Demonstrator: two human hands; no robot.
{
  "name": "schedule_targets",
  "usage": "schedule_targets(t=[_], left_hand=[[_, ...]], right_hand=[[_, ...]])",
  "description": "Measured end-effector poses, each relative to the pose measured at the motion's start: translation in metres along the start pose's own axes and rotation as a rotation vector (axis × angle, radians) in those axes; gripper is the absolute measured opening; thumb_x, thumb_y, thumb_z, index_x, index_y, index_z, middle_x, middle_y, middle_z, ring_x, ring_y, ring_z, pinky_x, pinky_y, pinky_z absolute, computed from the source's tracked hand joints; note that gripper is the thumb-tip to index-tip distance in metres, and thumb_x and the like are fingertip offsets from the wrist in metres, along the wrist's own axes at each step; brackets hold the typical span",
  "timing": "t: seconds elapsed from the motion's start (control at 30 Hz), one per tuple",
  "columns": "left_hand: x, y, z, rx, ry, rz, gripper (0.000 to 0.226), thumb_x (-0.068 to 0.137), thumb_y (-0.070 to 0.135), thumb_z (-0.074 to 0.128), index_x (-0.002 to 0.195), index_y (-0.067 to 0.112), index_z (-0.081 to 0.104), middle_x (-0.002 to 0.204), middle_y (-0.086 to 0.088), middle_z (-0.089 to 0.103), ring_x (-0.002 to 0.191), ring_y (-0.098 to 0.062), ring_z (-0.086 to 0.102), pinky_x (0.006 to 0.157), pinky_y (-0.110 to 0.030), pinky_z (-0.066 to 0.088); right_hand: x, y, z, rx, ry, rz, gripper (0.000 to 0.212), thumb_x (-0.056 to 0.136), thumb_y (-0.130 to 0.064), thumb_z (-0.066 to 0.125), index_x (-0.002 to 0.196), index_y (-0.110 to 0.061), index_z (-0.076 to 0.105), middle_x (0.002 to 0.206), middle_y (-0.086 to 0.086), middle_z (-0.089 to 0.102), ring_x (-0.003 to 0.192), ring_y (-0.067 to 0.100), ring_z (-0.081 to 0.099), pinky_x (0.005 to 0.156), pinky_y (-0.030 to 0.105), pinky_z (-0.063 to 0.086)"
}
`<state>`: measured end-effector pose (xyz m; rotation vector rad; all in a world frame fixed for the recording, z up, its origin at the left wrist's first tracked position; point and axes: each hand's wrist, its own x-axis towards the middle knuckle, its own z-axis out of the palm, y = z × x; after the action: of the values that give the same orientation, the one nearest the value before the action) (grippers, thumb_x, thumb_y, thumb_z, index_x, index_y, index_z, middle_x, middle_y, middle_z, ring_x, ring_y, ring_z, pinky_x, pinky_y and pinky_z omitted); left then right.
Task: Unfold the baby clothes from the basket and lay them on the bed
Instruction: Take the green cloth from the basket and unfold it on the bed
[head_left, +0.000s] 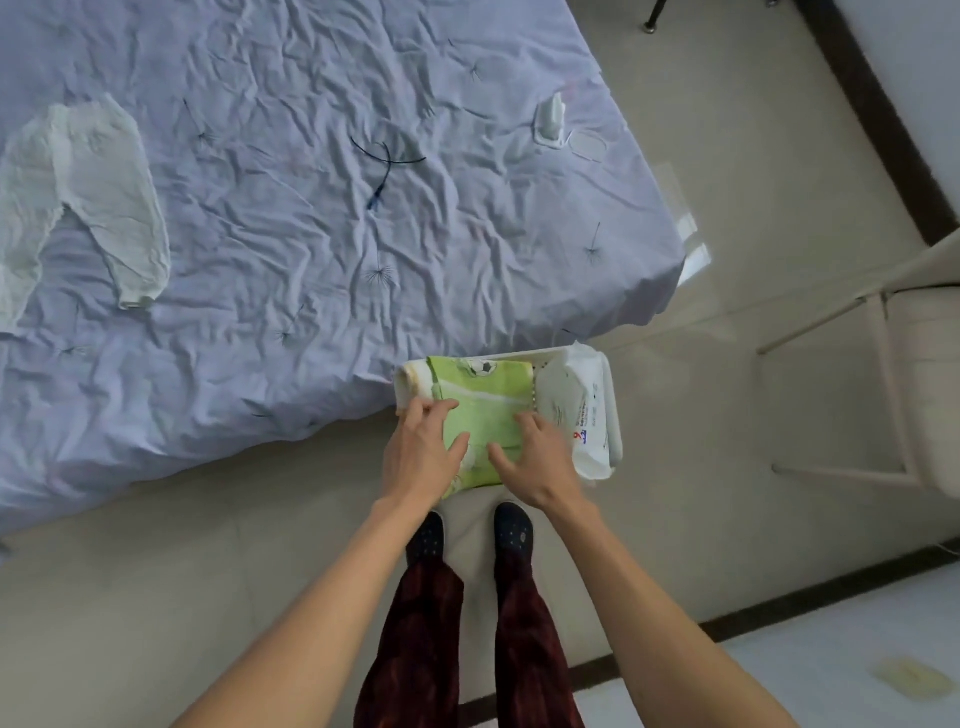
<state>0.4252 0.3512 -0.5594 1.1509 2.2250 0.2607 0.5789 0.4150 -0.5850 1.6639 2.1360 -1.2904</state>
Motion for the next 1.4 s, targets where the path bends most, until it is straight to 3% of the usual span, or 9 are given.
schedule_targets(t=[0.4,0.5,0.6,0.7,0.87,1.07,1.27,1.33,1.4], left_hand=[[0.021,0.023,0.016,0.022,0.024,-0.043,0.048,0.099,0.005,0.056,0.143,0.021,0.058,0.131,-0.008,0.068,0.117,-0.031,0.064,0.095,-0.04,0.048],[0.013,0.009,-0.009,-0.151,0.027,-0.018,0.05,0.095,0.006,0.062,0.141,0.024,0.061,0.136,-0.002,0.068,0.124,-0.024,0.063,0.102,-0.032,0.048],[0.002,-0.015,-0.038,-0.276,-0.021,-0.004,0.051,0.094,0.01,0.066,0.139,0.033,0.062,0.137,0.012,0.065,0.123,-0.004,0.061,0.098,-0.005,0.041],[-0.004,-0.041,-0.056,-0.312,-0.062,0.031,0.052,0.094,0.008,0.067,0.139,0.034,0.062,0.135,0.019,0.061,0.098,0.012,0.063,0.086,0.005,0.036],[-0.008,-0.071,-0.06,-0.315,-0.062,0.015,0.053,0.096,0.009,0.067,0.14,0.036,0.06,0.132,0.016,0.064,0.063,-0.014,0.051,0.069,-0.011,0.045],[-0.001,-0.086,-0.051,-0.395,-0.041,0.004,0.054,0.096,0.01,0.067,0.142,0.036,0.058,0.14,0.015,0.061,0.056,-0.011,0.034,0.064,-0.009,0.043],[-0.002,-0.091,-0.046,-0.475,-0.015,-0.015,0.054,0.095,0.009,0.067,0.139,0.039,0.059,0.13,0.018,0.064,0.053,-0.008,0.035,0.058,-0.008,0.042],[-0.004,-0.089,-0.05,-0.541,-0.022,-0.022,0.054,0.095,0.008,0.067,0.137,0.04,0.06,0.128,0.014,0.066,0.062,-0.003,0.047,0.067,-0.013,0.05],[-0.006,-0.087,-0.059,-0.644,-0.024,-0.062,0.052,0.095,0.005,0.067,0.137,0.035,0.06,0.137,0.009,0.064,0.107,-0.006,0.065,0.104,-0.031,0.052]], right_hand=[[0.036,0.025,0.037,0.171,0.025,0.055,0.063,0.094,-0.037,0.064,0.147,-0.008,0.043,0.163,0.019,0.021,0.152,0.032,0.022,0.121,0.042,0.022],[0.039,0.021,0.037,0.314,0.066,0.037,0.056,0.093,-0.036,0.067,0.142,-0.016,0.048,0.16,0.015,0.027,0.151,0.029,0.023,0.121,0.041,0.023],[0.042,0.017,0.038,0.418,0.039,-0.025,0.054,0.094,-0.041,0.068,0.14,-0.021,0.05,0.154,0.008,0.038,0.147,0.025,0.03,0.121,0.044,0.027],[0.046,0.01,0.04,0.421,-0.016,-0.08,0.051,0.091,-0.046,0.07,0.136,-0.031,0.052,0.144,-0.006,0.048,0.136,0.016,0.027,0.115,0.041,0.027],[0.057,-0.006,0.047,0.467,-0.116,-0.114,0.052,0.087,-0.04,0.078,0.131,-0.029,0.054,0.132,-0.008,0.05,0.118,0.012,0.047,0.103,0.034,0.041],[0.066,-0.004,0.039,0.588,-0.264,-0.045,0.047,0.082,-0.04,0.083,0.118,-0.04,0.053,0.132,0.004,0.053,0.097,0.02,0.061,0.094,0.045,0.055],[0.061,-0.008,0.025,0.584,-0.257,-0.042,0.03,0.082,-0.026,0.085,0.105,-0.024,0.065,0.061,-0.016,0.048,0.055,0.007,0.036,0.053,0.021,0.036],[0.054,-0.013,0.017,0.608,-0.222,-0.065,0.022,0.085,-0.015,0.082,0.103,-0.013,0.07,0.071,-0.014,0.059,0.061,0.016,0.043,0.057,0.024,0.04],[0.044,-0.023,0.004,0.616,-0.208,-0.078,0.019,0.087,-0.008,0.078,0.105,-0.008,0.071,0.085,-0.004,0.064,0.07,0.022,0.049,0.064,0.032,0.047]])
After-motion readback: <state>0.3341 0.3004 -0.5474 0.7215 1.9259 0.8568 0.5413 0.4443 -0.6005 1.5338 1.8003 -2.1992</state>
